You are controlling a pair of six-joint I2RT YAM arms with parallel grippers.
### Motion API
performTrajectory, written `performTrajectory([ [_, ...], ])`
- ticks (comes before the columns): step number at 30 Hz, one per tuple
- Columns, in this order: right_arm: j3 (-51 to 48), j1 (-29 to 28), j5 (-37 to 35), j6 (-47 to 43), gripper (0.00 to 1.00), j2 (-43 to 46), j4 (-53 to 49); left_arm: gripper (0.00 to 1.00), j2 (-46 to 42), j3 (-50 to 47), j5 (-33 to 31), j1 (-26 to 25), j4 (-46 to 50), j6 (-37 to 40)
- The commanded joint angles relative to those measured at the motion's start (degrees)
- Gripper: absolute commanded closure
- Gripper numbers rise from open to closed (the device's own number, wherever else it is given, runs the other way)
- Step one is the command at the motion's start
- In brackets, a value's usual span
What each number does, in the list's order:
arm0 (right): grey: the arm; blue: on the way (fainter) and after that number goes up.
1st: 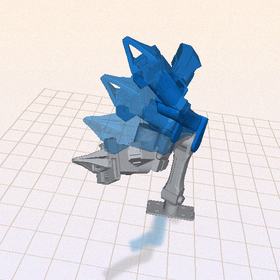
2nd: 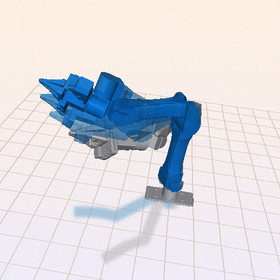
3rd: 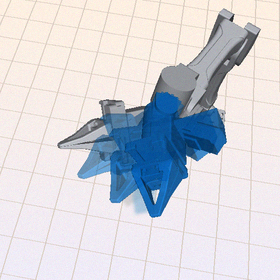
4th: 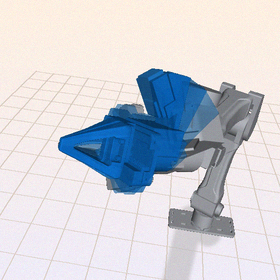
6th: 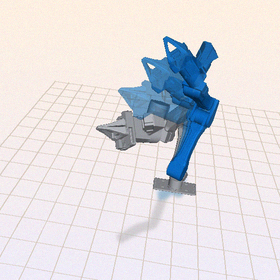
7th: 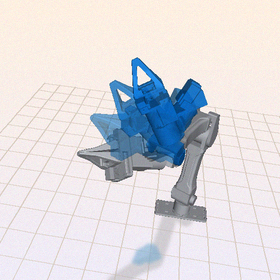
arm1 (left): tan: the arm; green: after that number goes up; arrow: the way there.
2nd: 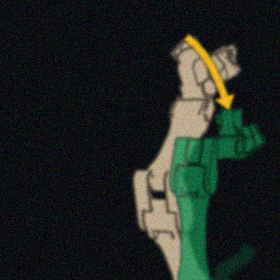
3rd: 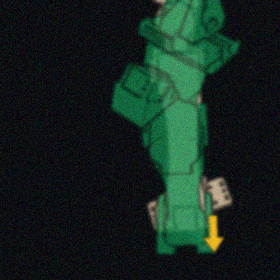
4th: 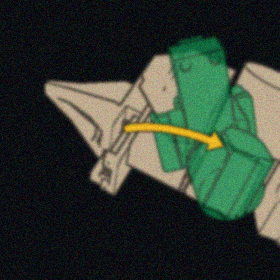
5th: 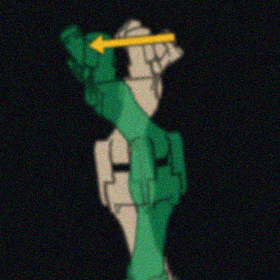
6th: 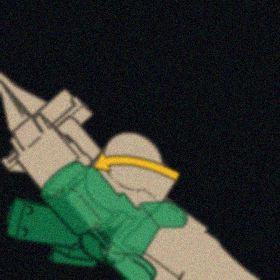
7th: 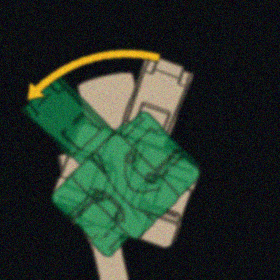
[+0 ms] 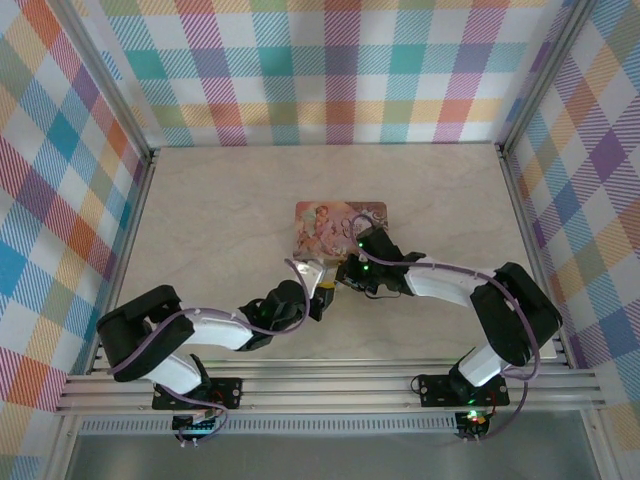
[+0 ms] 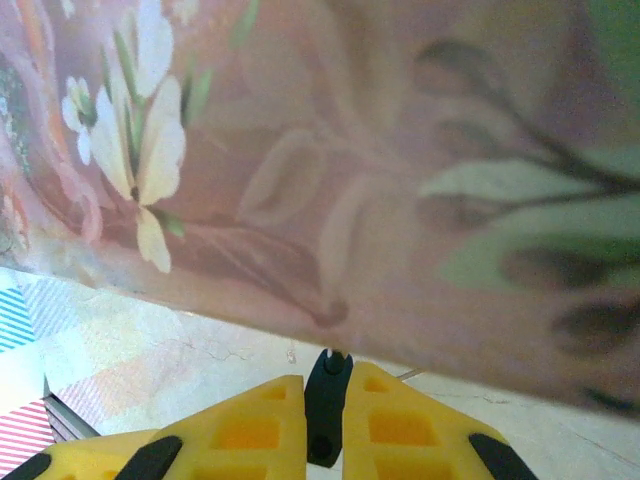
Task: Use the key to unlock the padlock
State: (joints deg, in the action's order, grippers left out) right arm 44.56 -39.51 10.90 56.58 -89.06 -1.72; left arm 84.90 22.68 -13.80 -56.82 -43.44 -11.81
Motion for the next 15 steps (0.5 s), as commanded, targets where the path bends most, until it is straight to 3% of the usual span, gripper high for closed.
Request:
performTrajectory([
  [1,-2.0,0.0,-0.9,3.9,1.00,0.6,-5.3,0.72,-3.6,-2.0,-2.6,-0.8,1.3,-1.6],
  [9,-1.3,2.1,-2.7,-0.6,1.00,2.5,-9.4,0.72,-13.1,-5.4,-5.7,-0.8,8.0,-1.6],
  [15,-1.8,2.9,-4.3,2.0,1.00,4.3,-8.1,0.71,-19.9,-8.0,-7.3,-0.7,11.1,-1.6],
])
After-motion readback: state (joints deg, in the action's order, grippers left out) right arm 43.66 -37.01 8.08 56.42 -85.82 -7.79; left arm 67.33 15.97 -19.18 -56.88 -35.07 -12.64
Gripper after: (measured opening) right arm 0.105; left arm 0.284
